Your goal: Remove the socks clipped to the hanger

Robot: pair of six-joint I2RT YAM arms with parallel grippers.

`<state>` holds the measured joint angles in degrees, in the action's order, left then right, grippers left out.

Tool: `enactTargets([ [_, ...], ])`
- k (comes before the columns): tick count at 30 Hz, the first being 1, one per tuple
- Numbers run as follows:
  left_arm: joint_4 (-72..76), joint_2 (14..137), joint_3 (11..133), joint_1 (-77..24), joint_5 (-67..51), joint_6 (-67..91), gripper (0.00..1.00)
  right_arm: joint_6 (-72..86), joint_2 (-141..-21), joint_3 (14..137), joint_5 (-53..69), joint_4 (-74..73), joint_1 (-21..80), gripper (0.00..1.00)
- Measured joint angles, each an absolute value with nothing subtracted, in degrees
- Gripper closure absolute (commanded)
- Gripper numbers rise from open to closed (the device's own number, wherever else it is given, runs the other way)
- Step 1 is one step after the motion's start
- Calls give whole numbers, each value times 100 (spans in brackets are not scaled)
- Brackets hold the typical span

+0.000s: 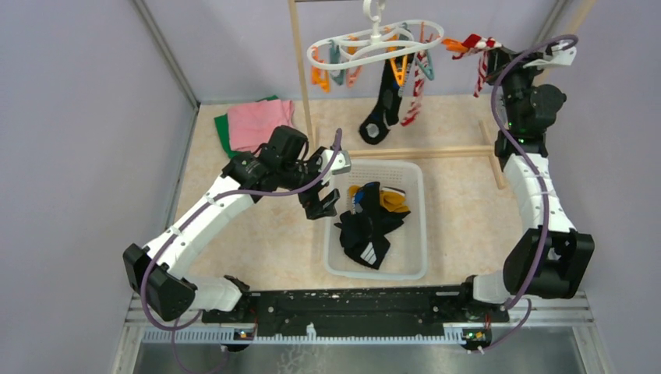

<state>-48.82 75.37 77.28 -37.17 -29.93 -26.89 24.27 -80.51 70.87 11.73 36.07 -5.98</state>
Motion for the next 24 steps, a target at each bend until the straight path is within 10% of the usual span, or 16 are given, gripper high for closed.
enactTargets([
  [13, -4939, 7553, 8055, -3682, -2910, -2589, 7, 3072, -7651, 7063, 1249, 3133, -1249, 100],
  [24, -4947, 7946, 8958, -3542, -3402, -2161, 8, 2902, -6294, 5933, 1579, 2353, 239, 100],
])
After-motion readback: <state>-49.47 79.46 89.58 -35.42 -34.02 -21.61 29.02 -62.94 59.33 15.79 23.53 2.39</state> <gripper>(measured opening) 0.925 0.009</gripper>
